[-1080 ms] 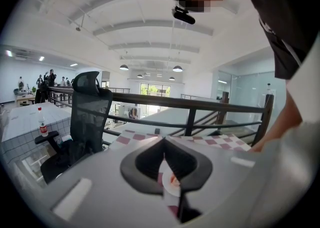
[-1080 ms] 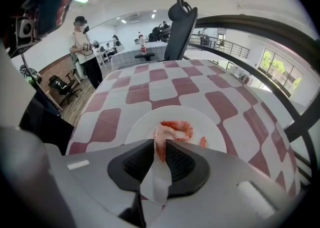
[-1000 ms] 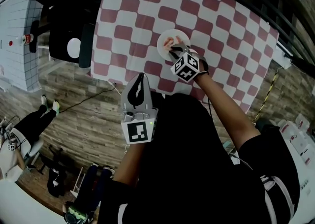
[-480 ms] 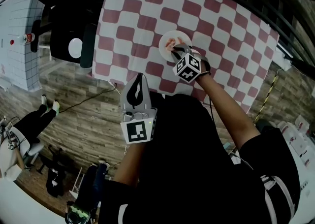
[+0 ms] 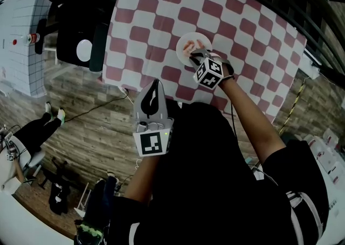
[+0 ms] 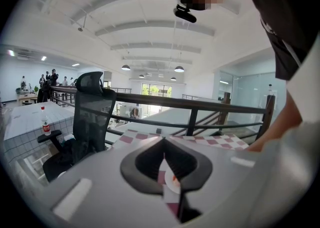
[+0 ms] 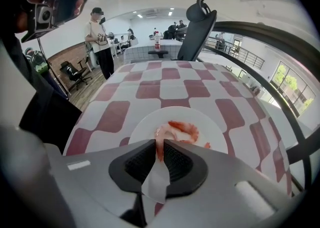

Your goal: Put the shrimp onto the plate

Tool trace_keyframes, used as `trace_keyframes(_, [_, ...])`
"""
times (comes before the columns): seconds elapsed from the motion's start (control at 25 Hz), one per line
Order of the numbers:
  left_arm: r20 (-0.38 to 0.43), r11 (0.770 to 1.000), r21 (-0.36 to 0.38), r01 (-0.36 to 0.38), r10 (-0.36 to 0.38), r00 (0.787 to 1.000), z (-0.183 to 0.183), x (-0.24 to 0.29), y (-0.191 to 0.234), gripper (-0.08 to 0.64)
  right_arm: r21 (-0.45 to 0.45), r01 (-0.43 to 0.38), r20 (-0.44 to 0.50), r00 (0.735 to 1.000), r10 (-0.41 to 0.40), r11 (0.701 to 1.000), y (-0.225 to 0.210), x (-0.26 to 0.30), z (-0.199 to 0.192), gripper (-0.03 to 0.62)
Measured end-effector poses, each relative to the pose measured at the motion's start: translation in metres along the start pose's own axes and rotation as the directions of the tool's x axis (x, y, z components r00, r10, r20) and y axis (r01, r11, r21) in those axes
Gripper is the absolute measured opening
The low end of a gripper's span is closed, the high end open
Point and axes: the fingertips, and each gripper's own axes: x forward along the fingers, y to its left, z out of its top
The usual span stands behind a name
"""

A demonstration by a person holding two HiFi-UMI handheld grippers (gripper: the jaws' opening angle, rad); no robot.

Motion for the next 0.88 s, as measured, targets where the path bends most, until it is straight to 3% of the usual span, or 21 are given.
trace_keyframes(0.52, [-0.028,1.000,-0.017,0.007,-0.007,1.000,-0.009,-0.006,0.000,0.009,-0.001,0.020,0.002,1.000,-0.020,1.000,-0.004,0.003,0.002,0.058])
trace_keyframes(0.88, [-0.038,1.000,-0.010,0.029,-0.029,0.999,-0.008,-0.005,-0.005,0.009,0.040,0.031,0.012,0.999,-0.032,0.999,-0.007,-0.004,-0.002,0.117])
